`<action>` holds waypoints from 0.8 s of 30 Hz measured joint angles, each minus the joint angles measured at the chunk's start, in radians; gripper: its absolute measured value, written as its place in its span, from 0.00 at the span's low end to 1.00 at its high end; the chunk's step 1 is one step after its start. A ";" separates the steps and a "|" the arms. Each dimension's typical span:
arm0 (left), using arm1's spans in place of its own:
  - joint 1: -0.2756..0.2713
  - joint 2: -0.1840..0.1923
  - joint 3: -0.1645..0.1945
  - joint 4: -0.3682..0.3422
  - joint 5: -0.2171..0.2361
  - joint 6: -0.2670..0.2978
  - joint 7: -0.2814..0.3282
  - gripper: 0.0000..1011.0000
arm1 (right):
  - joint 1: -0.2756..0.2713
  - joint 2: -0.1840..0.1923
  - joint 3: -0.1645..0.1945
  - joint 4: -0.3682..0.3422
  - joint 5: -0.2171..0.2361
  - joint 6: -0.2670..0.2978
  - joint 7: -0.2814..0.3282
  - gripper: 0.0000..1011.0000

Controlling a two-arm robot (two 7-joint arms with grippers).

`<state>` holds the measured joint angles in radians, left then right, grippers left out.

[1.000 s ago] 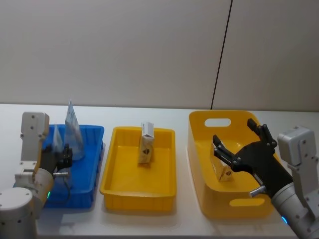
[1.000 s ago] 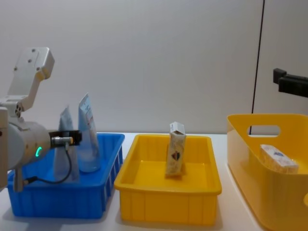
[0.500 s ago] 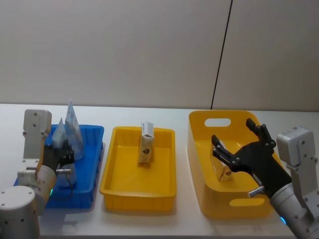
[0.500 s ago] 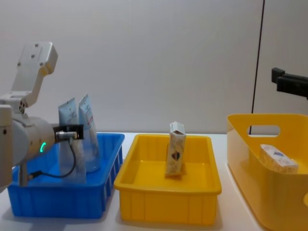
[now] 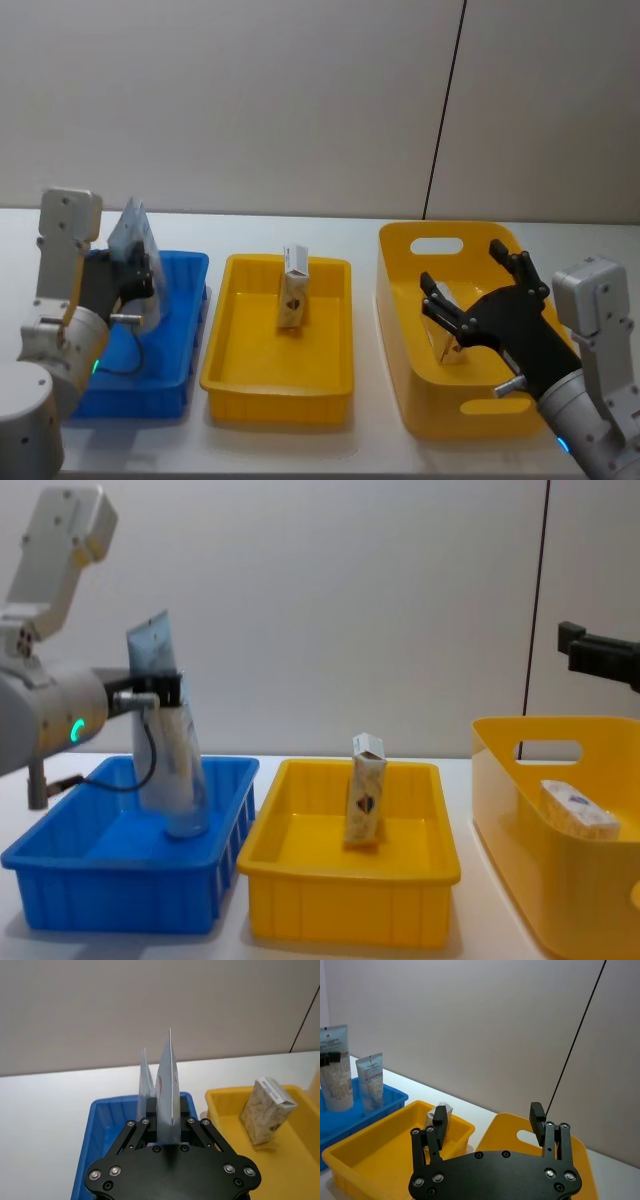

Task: Bimanual collaborative sorting of washing and personal care products

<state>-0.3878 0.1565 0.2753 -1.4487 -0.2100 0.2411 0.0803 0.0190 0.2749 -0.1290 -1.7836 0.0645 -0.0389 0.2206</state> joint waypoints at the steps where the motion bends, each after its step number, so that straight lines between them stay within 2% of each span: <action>1: 0.004 0.005 0.000 -0.015 0.000 -0.002 -0.008 0.21 | 0.000 0.000 -0.001 0.000 0.001 0.000 0.000 0.99; 12: 0.018 0.034 -0.003 -0.092 -0.018 -0.019 -0.087 0.21 | 0.002 0.005 -0.009 0.005 0.019 -0.001 0.017 0.99; 24: 0.007 0.052 0.007 -0.127 -0.069 -0.049 -0.220 0.21 | 0.029 0.030 -0.030 0.033 0.067 0.011 0.086 0.99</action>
<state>-0.3811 0.2082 0.2820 -1.5758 -0.2786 0.1918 -0.1397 0.0484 0.3049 -0.1594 -1.7509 0.1318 -0.0277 0.3064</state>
